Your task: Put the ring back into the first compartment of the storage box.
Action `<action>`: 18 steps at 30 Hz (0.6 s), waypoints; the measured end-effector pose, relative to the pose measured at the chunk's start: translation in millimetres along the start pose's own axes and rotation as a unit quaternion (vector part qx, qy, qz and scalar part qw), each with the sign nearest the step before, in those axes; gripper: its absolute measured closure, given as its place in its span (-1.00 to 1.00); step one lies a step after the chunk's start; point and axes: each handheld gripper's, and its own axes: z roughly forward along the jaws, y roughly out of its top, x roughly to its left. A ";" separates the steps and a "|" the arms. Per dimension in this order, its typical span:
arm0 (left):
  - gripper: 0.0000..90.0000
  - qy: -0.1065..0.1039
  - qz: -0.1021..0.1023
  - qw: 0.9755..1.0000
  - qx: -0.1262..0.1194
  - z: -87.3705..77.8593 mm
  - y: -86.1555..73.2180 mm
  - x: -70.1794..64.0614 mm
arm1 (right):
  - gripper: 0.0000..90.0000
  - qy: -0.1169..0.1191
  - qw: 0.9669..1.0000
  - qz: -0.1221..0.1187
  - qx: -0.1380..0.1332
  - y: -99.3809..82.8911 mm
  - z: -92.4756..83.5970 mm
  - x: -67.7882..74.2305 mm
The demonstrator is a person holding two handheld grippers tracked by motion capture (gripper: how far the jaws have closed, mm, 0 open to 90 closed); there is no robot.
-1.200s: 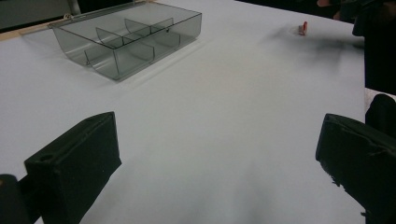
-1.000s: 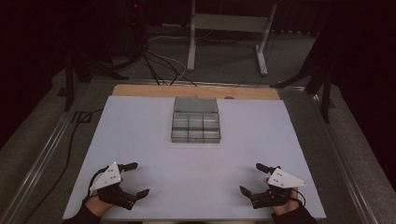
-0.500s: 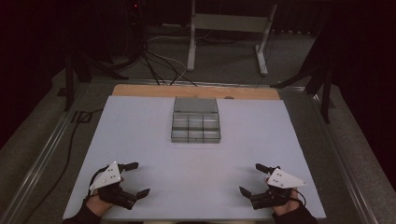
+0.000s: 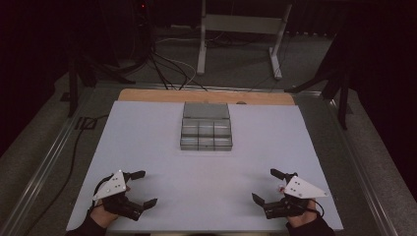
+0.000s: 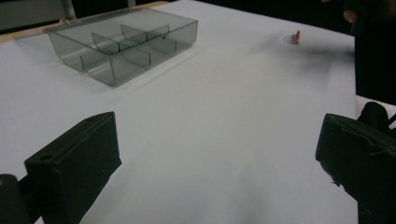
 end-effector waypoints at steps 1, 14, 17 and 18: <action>-0.99 0.001 0.000 1.000 -0.001 -0.1 0.0 0.0 | -1.00 -0.010 1.000 0.002 0.002 0.1 -0.8 -1.4; -0.99 -0.001 -0.001 1.000 0.001 0.1 0.6 0.0 | -1.00 -0.114 0.993 0.030 -0.005 3.6 -14.7 -13.0; -0.99 -0.001 -0.002 1.000 0.000 0.0 0.6 0.1 | -1.00 -0.144 0.988 0.047 -0.006 3.3 -18.4 -16.9; -0.99 0.000 -0.003 1.000 0.001 0.1 0.4 0.3 | -1.00 -0.149 0.987 0.053 -0.006 3.0 -19.3 -17.8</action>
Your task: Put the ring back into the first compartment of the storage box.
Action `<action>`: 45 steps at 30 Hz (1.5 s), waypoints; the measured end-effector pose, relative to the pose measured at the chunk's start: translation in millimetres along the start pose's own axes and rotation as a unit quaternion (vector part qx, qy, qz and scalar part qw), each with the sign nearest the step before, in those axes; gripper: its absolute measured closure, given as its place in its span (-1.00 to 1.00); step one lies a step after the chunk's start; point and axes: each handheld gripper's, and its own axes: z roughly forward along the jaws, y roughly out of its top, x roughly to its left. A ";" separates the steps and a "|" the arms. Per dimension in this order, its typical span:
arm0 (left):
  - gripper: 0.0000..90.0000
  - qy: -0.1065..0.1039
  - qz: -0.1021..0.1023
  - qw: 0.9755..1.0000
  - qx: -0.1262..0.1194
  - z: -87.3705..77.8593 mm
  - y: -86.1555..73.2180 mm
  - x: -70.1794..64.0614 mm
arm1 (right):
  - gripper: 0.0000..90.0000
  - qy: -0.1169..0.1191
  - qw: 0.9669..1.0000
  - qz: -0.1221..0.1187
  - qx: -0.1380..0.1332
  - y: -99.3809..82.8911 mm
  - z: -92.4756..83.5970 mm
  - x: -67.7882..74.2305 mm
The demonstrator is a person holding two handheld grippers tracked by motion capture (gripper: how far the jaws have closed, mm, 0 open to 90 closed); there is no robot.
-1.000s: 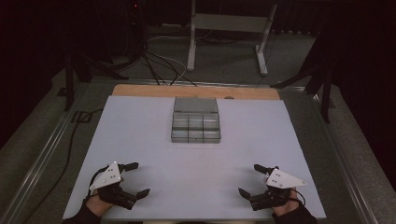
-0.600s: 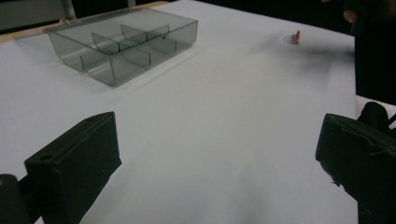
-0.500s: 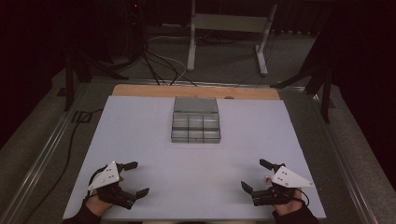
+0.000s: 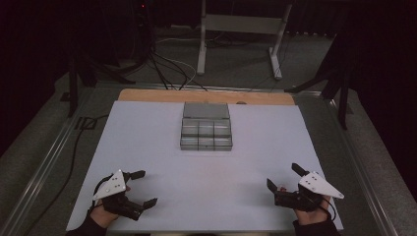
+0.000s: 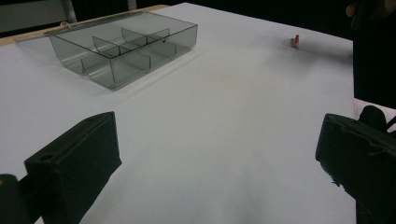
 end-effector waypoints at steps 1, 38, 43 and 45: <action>-0.99 0.000 0.000 1.000 0.001 0.0 0.0 0.1 | -1.00 -0.012 1.000 0.007 0.004 -0.3 -0.9 -1.7; -0.99 -0.002 -0.002 1.000 -0.002 0.1 1.7 -1.6 | -1.00 -0.150 0.977 0.100 0.117 -30.5 9.7 12.2; -0.99 -0.002 -0.002 1.000 -0.002 -0.1 1.8 -1.5 | -1.00 -0.148 0.974 0.094 0.141 -34.2 13.2 15.6; -0.99 -0.001 -0.001 1.000 0.000 0.1 1.5 -1.6 | -0.96 -0.147 0.974 0.096 0.145 -34.3 13.5 16.4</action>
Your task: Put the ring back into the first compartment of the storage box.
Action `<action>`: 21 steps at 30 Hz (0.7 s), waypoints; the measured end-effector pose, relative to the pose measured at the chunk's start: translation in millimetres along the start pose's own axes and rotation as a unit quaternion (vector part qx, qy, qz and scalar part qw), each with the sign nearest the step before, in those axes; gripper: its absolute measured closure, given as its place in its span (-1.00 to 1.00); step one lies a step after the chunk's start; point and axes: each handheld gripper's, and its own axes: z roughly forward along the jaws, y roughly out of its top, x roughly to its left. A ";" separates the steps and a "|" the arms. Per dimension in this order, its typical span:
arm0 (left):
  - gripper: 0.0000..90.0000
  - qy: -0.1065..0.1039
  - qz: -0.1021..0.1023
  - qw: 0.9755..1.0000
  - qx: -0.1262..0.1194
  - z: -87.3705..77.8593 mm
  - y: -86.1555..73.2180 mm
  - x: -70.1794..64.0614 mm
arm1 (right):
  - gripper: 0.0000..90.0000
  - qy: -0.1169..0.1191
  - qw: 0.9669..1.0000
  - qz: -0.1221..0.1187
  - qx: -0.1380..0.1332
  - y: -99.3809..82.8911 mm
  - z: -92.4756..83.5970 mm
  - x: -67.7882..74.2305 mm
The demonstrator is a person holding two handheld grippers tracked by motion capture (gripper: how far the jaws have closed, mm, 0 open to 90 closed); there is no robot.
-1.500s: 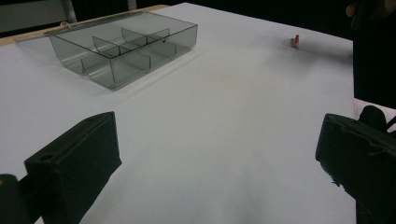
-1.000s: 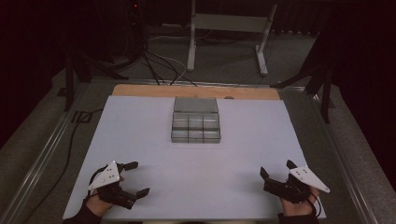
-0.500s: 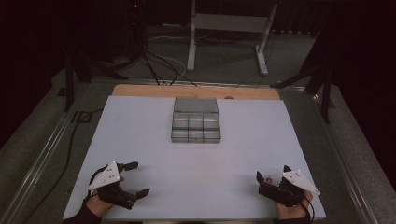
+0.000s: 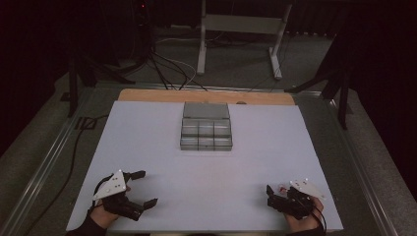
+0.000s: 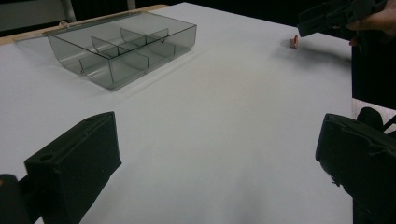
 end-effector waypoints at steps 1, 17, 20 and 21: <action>-0.99 0.000 0.000 1.000 0.000 0.0 0.1 0.0 | -0.91 -0.002 1.000 0.000 0.004 -0.3 -0.2 0.2; -0.99 -0.001 0.002 1.000 0.001 -0.4 0.3 -0.2 | -0.35 -0.010 0.999 0.005 0.046 -3.7 5.4 -2.2; -0.99 -0.002 0.001 1.000 -0.002 -0.5 0.8 -0.6 | -0.23 -0.012 0.999 0.004 0.048 -3.4 5.7 -3.5; -0.99 -0.002 0.001 1.000 -0.001 -0.4 0.8 -0.9 | -0.16 -0.010 0.999 0.005 0.050 -3.4 5.9 -3.8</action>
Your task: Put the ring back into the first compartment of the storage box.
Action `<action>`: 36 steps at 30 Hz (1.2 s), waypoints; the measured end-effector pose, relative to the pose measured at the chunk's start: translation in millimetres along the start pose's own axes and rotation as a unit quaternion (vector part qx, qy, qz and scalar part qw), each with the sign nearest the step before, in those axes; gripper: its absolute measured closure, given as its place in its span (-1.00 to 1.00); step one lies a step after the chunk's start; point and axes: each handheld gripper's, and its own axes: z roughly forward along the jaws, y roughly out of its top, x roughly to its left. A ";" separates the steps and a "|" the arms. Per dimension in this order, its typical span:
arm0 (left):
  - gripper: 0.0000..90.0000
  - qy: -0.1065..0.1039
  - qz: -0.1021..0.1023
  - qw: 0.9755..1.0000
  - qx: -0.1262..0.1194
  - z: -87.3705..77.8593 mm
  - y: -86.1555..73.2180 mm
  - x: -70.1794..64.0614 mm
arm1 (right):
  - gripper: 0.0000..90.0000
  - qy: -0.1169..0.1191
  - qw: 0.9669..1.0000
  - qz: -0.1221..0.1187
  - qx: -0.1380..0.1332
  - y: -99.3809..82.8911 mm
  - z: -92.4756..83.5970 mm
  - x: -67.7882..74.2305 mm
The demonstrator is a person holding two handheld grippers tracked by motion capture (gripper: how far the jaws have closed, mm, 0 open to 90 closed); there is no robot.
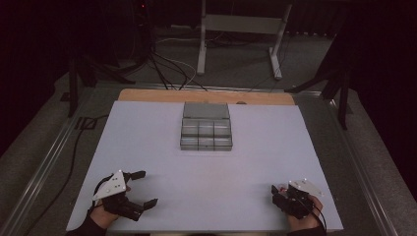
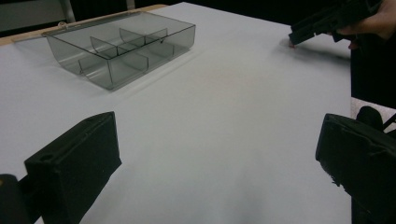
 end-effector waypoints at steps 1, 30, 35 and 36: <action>-0.99 0.000 0.001 1.000 0.001 0.1 -0.1 0.0 | -0.15 -0.001 1.000 -0.001 0.002 -0.2 0.1 -0.1; -0.99 0.000 0.000 1.000 0.002 -0.1 0.0 0.3 | 0.48 -0.015 0.999 -0.005 0.042 0.5 7.7 -6.2; -0.99 0.000 0.001 1.000 0.005 0.1 -0.2 0.3 | 0.49 -0.011 0.999 -0.004 0.045 0.6 8.4 -7.1; -0.99 0.000 0.001 1.000 0.004 0.1 0.0 0.3 | 0.49 -0.010 0.999 -0.003 0.046 0.8 8.5 -7.5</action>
